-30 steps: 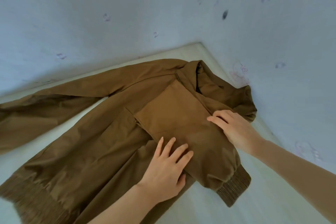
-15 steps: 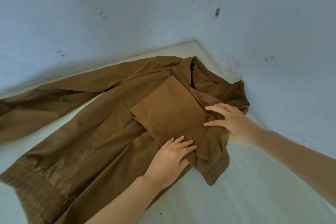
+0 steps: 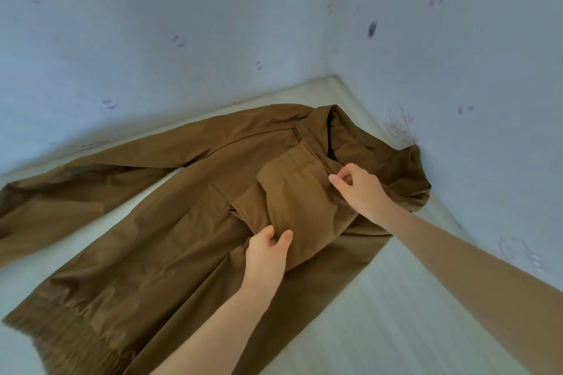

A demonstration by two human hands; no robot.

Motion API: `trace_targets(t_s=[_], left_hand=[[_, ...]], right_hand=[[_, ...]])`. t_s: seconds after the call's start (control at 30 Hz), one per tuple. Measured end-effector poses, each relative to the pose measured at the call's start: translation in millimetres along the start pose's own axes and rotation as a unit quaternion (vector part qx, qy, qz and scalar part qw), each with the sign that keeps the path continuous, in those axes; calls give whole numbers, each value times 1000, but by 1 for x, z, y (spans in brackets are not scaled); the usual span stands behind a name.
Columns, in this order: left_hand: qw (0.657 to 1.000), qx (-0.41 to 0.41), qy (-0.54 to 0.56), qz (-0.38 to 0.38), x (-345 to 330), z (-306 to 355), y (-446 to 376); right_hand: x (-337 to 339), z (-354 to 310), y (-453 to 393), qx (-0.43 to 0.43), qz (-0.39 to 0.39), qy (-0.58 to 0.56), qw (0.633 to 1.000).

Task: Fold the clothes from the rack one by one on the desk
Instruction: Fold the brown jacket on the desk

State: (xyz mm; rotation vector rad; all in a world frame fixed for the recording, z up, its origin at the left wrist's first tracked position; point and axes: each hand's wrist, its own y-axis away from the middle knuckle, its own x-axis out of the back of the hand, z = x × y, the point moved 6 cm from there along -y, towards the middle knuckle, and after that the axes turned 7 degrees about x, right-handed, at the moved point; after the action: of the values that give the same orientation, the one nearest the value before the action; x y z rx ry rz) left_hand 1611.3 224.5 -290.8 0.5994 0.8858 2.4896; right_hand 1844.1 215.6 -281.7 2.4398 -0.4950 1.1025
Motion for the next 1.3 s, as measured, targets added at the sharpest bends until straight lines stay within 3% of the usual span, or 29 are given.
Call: trace_targets(t_s=[0.07, 0.17, 0.23, 0.37, 0.43, 0.5, 0.57, 0.67, 0.87, 0.9, 0.97, 1.03, 1.13, 1.2, 1.3], left_hand=[[999, -43, -30, 3, 2, 4, 5], [992, -71, -97, -34, -2, 0, 13], [987, -58, -147, -20, 0, -7, 13], [975, -117, -151, 111, 20, 2, 8], [926, -256, -223, 164, 24, 15, 8], [846, -363, -355, 164, 13, 21, 6], [795, -374, -460, 132, 2, 16, -4], [785, -314, -529, 72, -5, 2, -18], [785, -281, -552, 3, -6, 6, -19], [797, -295, -527, 3, 0, 14, -18], [855, -322, -406, 32, 26, 37, -21], [905, -309, -267, 117, 69, 63, -30], [931, -217, -173, 238, 136, 78, -62], [928, -156, -191, 278, 166, 77, -83], [923, -73, -229, 301, 191, 68, -109]], right_hand=[[3, -7, 5, 43, 2, -51, 998], [0, -4, 14, 129, -36, 42, 990], [-2, 2, 18, 152, -46, 103, 982], [2, -11, 20, 183, 82, 188, 961], [-4, -26, 25, 212, 120, 208, 947], [-21, -35, 28, 235, 95, 243, 936], [-37, -34, 26, 234, 73, 287, 926], [-50, -25, 18, 211, 43, 326, 920], [-55, -30, 2, 181, -101, 369, 906], [-51, -35, -6, 178, -130, 355, 909], [-39, -49, -24, 150, -211, 313, 914], [-24, -62, -46, 107, -259, 266, 922], [1, -87, -94, 109, -164, 232, 953], [13, -98, -127, 107, -83, 206, 969], [9, -108, -171, 90, -51, 178, 979]])
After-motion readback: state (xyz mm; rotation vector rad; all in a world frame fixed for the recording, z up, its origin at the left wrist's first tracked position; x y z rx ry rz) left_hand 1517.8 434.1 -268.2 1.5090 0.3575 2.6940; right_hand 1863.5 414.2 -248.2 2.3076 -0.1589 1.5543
